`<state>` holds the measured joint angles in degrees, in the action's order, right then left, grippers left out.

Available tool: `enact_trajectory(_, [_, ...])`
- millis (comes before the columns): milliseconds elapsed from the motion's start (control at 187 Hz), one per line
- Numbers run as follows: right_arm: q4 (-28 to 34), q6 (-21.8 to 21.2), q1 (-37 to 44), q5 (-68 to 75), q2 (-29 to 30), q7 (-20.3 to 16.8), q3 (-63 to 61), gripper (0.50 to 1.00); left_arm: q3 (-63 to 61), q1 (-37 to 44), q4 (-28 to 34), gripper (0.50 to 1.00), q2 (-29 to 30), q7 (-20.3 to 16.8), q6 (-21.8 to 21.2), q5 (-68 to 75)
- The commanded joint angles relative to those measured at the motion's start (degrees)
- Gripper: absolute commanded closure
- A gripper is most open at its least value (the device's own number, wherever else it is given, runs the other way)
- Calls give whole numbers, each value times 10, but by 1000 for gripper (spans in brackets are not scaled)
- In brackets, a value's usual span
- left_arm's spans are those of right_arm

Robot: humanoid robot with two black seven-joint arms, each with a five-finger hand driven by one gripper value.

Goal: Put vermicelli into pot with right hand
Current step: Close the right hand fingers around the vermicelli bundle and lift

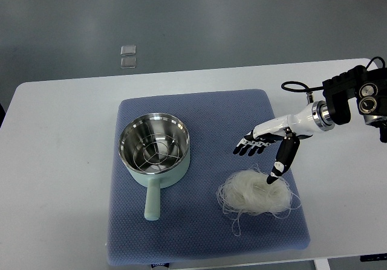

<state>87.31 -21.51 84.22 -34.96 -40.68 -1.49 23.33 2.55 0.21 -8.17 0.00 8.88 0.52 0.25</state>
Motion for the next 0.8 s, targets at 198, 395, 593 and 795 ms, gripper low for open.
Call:
enact_trajectory(198, [1, 16, -72, -3, -3, 1, -40, 576, -1, 0, 0, 500, 0, 0, 0, 0])
enact_trajectory(395, [0, 36, -121, -26, -5, 16, -62, 579, -1, 0, 0, 500, 0, 0, 0, 0])
enact_trajectory(593, [-3, 63, -164, -68, -9, 37, -65, 579, -1, 0, 0, 500, 0, 0, 0, 0])
enact_trajectory(795, [-9, 97, -200, -104, -8, 59, -67, 583, -1, 0, 0, 500, 0, 0, 0, 0])
